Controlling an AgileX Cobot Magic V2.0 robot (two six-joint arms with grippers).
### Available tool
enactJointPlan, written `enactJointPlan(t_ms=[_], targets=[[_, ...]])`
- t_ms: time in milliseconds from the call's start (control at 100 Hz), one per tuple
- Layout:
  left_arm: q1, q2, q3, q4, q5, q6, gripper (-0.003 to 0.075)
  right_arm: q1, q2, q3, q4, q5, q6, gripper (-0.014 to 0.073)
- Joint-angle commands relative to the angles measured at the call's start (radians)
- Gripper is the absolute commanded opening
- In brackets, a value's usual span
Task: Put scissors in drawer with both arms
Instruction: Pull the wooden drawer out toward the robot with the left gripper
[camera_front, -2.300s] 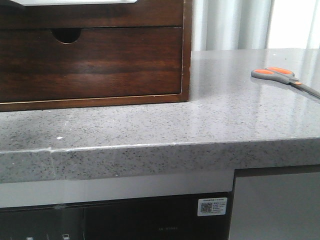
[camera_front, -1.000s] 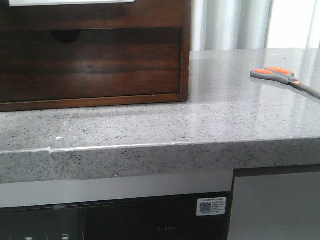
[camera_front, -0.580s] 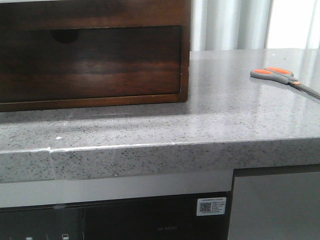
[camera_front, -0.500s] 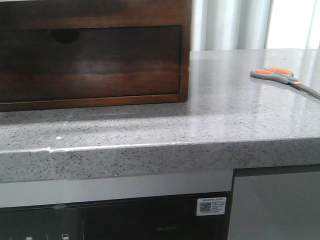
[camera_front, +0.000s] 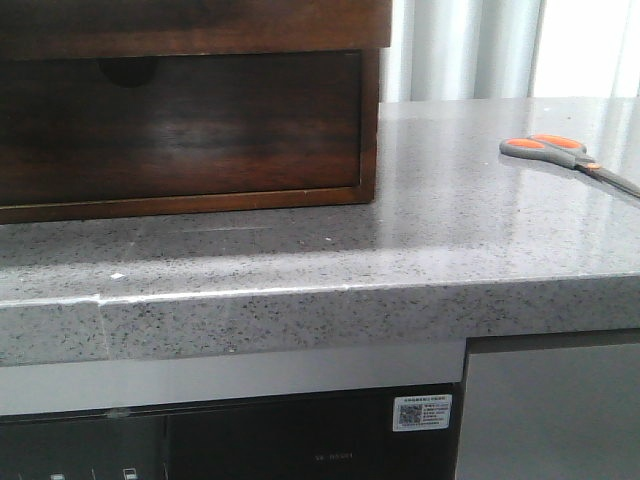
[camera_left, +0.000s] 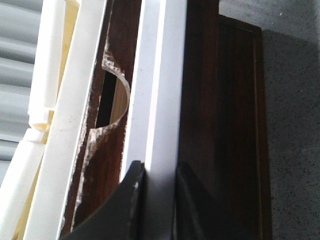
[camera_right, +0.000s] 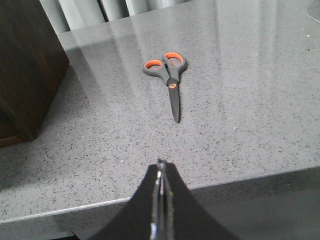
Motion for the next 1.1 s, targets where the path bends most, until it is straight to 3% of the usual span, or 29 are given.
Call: enactJointPlan(t_ms=[0,190,380,480,700,930,1090], targets=[[0.001,-0.018,-0.034,-0.104,0.015,-0.054,-0.0019,-0.006,0.018,-0.024,-0.002,-0.082,-0.007,-0.0055],[0.001,-0.018,-0.034,-0.102,0.013,-0.054,0.0007,-0.006,0.018,-0.024,-0.002,-0.082,-0.007,-0.0055],[0.001,-0.018,-0.034,-0.079,-0.004,-0.054,0.0259,-0.006,0.018,-0.024,-0.002,-0.082,-0.007,-0.0055],[0.001,-0.018,-0.034,-0.079,-0.007,-0.054,0.0326,-0.006,0.018,-0.024,-0.002,-0.082,-0.007,-0.0055],[0.001,-0.018,-0.034,-0.078,-0.078,-0.064,0.0327,-0.006,0.018,-0.024,-0.002,-0.062,-0.007,-0.0055],[0.001,-0.018,-0.034,0.074,-0.199,-0.204,0.0327,-0.006,0.018,-0.024,-0.002,-0.056,-0.007,-0.0055],[-0.03,-0.018,-0.034,0.079,-0.213,-0.254,0.0323,-0.006,0.025,-0.024,-0.002,-0.056,-0.007,-0.0055]])
